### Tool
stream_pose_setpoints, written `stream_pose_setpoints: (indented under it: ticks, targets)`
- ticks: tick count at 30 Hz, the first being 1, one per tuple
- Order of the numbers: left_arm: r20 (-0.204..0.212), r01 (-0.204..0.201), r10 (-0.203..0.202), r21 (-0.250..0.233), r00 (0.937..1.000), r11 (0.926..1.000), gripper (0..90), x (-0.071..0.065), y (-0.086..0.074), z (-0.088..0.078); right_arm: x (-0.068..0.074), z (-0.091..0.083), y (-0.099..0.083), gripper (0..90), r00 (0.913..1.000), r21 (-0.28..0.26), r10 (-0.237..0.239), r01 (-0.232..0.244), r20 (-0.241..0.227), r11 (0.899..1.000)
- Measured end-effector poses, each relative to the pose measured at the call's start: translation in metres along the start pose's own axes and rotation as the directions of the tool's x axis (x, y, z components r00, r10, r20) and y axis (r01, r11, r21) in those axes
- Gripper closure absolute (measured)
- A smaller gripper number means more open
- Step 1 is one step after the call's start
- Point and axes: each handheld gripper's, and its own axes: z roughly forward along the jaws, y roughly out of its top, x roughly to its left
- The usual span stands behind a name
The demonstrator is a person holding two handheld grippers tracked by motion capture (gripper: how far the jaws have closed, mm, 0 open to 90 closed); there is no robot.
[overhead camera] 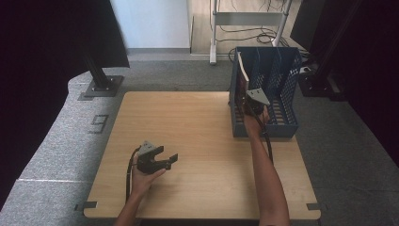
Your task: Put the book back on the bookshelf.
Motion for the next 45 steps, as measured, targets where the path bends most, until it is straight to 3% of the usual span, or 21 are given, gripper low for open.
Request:
stream_pose_setpoints:
  ticks: [11,19,32,45]
  targets:
    - [0.000,-0.002,0.002,0.003,1.0000,1.0000,21.2,-0.001,0.000,0.000,0.003,0.003,0.005,76.3,0.9997,0.031,-0.026,0.026,-0.004,0.999]
    - [0.005,-0.006,0.006,0.003,1.0000,1.0000,21.0,-0.003,0.000,0.001,0.004,-0.002,0.004,61.0,0.9992,0.037,-0.023,0.024,-0.031,0.999]
    - [0.011,-0.011,0.011,0.004,0.9999,0.9999,20.8,-0.006,0.000,0.001,0.001,-0.017,0.011,46.9,0.9986,0.032,-0.012,0.014,-0.052,0.999]
    - [0.010,-0.009,0.009,0.003,0.9999,1.0000,20.9,-0.006,0.000,-0.001,0.008,-0.030,0.019,44.8,0.9952,0.035,-0.026,0.029,-0.094,0.999]
